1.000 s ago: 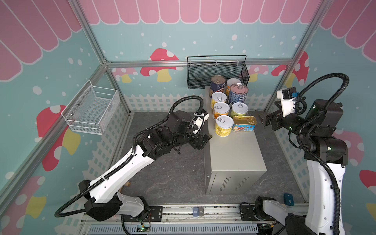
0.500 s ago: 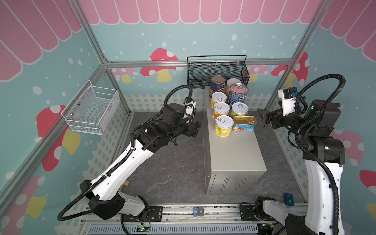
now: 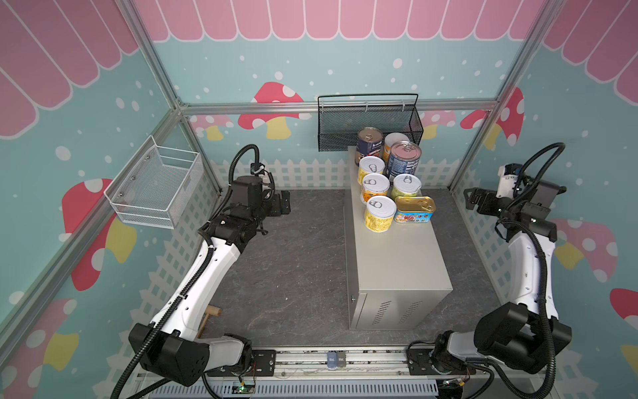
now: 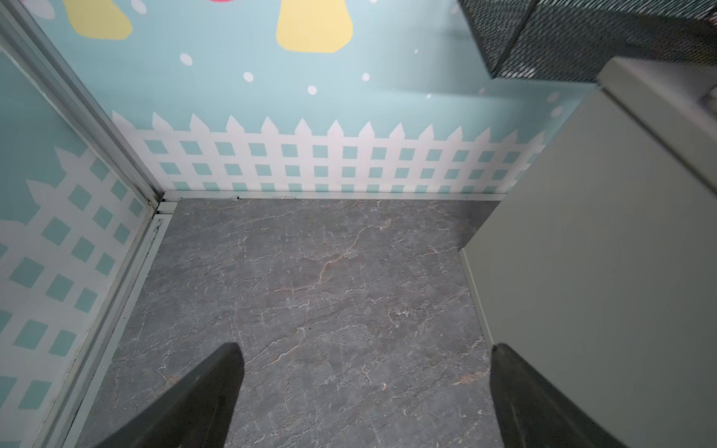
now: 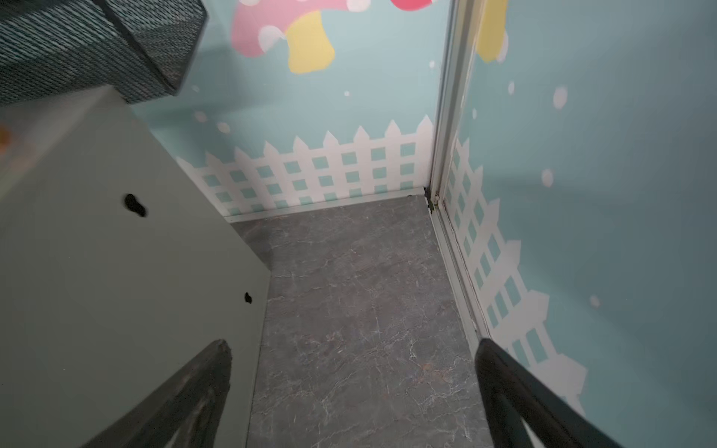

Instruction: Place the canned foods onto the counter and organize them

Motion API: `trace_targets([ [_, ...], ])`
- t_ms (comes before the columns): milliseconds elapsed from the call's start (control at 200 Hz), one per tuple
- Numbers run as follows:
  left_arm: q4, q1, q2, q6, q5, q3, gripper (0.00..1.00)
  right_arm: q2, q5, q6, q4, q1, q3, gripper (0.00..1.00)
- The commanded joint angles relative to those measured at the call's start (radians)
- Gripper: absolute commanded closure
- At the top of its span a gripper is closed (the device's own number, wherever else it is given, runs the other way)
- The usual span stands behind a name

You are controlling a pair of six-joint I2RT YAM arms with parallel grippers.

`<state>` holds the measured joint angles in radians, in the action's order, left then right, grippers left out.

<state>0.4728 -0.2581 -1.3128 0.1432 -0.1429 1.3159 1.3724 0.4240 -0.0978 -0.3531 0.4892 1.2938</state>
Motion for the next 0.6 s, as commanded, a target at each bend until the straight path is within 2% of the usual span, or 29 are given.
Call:
trace_targets([
  [0,-0.229,0.038,0.012,-0.019,-0.069,-0.142,0.01,-0.057,-0.064,-0.046,0.312,-0.023,-0.215,0.01],
  [65,-0.283,0.075,-0.004,-0.013,-0.075,-0.215,0.01,-0.086,-0.129,-0.029,0.442,-0.073,-0.364,0.01],
  [170,-0.261,0.134,-0.069,-0.013,-0.086,-0.265,0.01,-0.083,-0.209,0.003,0.584,-0.157,-0.532,0.01],
  [225,-0.292,0.141,-0.101,-0.026,-0.143,-0.303,0.01,-0.069,-0.256,0.022,0.685,-0.198,-0.615,0.01],
  [270,-0.357,0.141,-0.118,-0.035,-0.209,-0.359,0.01,-0.055,-0.282,0.037,0.776,-0.22,-0.677,0.01],
  [365,-0.517,0.142,-0.131,-0.082,-0.24,-0.488,0.01,-0.021,-0.285,0.032,0.967,-0.232,-0.792,0.0],
  [450,-0.698,0.139,-0.134,-0.063,-0.275,-0.602,0.01,0.011,-0.251,0.022,1.152,-0.24,-0.878,0.01],
  [595,-1.014,0.084,-0.177,-0.153,-0.331,-0.755,0.01,0.086,-0.22,0.044,1.245,-0.248,-0.911,0.0],
])
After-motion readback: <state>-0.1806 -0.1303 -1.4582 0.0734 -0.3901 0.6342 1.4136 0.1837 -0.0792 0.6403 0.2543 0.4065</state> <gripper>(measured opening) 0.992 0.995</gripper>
